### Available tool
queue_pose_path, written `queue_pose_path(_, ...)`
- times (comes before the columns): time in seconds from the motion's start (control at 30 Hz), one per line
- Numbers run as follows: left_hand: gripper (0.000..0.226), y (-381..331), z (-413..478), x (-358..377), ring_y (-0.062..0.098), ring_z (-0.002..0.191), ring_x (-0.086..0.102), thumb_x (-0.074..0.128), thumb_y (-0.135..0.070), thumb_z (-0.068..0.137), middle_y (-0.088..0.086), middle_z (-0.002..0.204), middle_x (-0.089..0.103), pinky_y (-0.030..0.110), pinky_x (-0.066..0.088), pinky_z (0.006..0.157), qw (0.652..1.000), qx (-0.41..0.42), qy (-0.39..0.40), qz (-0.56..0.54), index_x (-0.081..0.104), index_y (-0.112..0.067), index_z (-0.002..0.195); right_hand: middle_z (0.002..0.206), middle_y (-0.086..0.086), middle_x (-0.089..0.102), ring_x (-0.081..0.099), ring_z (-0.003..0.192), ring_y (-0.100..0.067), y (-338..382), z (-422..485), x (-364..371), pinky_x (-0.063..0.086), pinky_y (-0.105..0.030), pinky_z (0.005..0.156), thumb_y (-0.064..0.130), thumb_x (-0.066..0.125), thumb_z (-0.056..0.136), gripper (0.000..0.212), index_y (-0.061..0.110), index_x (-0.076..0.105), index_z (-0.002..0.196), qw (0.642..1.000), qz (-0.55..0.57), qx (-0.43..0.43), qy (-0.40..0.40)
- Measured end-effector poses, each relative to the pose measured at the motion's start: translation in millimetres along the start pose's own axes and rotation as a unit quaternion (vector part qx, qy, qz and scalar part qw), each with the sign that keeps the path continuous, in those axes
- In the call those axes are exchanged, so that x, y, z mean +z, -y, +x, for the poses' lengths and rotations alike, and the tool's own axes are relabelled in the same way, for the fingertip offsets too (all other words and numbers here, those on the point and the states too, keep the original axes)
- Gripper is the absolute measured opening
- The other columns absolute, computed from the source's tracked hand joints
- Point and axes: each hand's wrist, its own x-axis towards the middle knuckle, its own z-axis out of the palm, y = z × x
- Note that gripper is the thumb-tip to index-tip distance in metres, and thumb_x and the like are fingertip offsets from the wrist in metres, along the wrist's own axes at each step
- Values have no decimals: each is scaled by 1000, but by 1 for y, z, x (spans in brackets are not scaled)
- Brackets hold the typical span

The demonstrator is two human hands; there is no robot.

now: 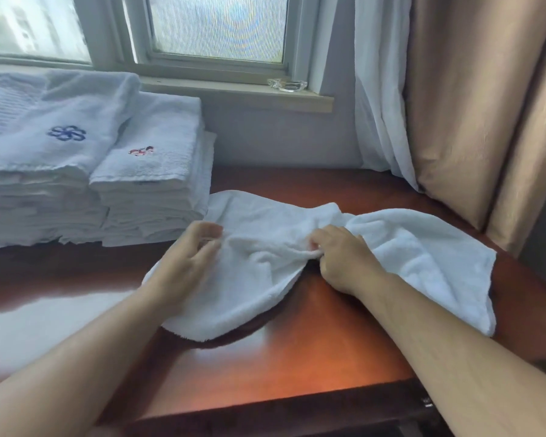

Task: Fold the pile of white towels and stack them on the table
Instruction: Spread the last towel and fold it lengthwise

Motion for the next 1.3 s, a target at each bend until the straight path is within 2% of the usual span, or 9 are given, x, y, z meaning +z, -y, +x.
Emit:
queue_pose_path(0.17, 43, 15, 4, -30, 26, 106, 68, 45, -10, 73, 9, 110, 71, 36, 51, 92, 931, -104, -142, -319, 69, -15, 109, 92, 3, 51, 51, 82, -21, -9, 17, -20, 36, -31, 59, 6, 41, 76, 23, 27, 51, 78, 987, 125, 70, 79)
queue_pose_path(0.37, 38, 20, -2, -29, 15, 105, 66, 48, -2, 86, -4, 105, 72, 37, 49, 99, 971, -84, -133, -180, 69, -26, 107, 85, 4, 62, 56, 83, -20, -1, 18, -10, 46, -35, 66, 23, 36, 75, 21, 26, 56, 83, 980, 168, 88, 57)
queue_pose_path(0.47, 31, 9, -10, -26, 0, 111, 62, 58, -47, 86, -21, 116, 68, 35, 47, 104, 999, -39, 7, -6, 65, -39, 116, 88, 5, 65, 59, 88, -25, 3, 13, -1, 48, -39, 77, 38, 36, 79, 27, 27, 57, 91, 991, 117, 56, 23)
queue_pose_path(0.57, 57, 0, -19, -15, -8, 123, 43, 45, -80, 81, -34, 128, 51, 22, 36, 101, 961, 72, 149, 219, 56, -49, 127, 104, -2, 65, 57, 103, -32, 3, 8, 4, 44, -43, 83, 34, 58, 93, 22, 19, 63, 108, 992, 7, 48, -119)
queue_pose_path(0.67, 28, -11, -28, -5, -1, 106, 48, 62, -61, 87, -23, 108, 52, 16, 36, 86, 955, 179, 67, 226, 70, -41, 104, 74, -4, 57, 56, 72, -31, 5, -11, 3, 43, -37, 62, 28, 71, 86, 21, 13, 58, 82, 961, 13, -19, -276)
queue_pose_path(0.77, 27, -14, -31, -3, -2, 91, 54, 59, -62, 89, -23, 97, 53, 13, 36, 73, 962, 173, 67, 201, 72, -39, 91, 76, 6, 58, 57, 78, -23, 5, -31, 10, 48, -36, 65, 40, 57, 84, 22, 19, 57, 78, 982, 84, -29, -164)
queue_pose_path(0.93, 51, -28, -25, 11, 6, 116, 43, 60, -80, 74, -20, 120, 45, 30, 42, 98, 909, 73, 239, 335, 58, -53, 116, 125, -4, 48, 40, 123, -27, -12, -29, 19, 41, -43, 106, 58, 60, 87, 54, 23, 56, 128, 990, 33, 131, -43)
queue_pose_path(1.17, 7, -46, -17, 11, 24, 96, 58, 53, -32, 102, -3, 92, 62, 35, 40, 77, 947, 27, 155, 281, 52, -29, 108, 112, -1, 58, 48, 110, -26, -27, -30, 15, 44, -38, 91, 23, 51, 101, 18, 18, 69, 101, 990, 23, 107, -85)
queue_pose_path(1.3, 23, -54, -18, 8, 21, 90, 56, 56, -39, 100, -4, 94, 61, 34, 42, 74, 982, 33, 87, 162, 49, -18, 108, 85, 8, 64, 57, 80, -12, -17, -38, -8, 41, -27, 67, 22, 51, 101, 21, 27, 60, 83, 952, 276, 108, -81)
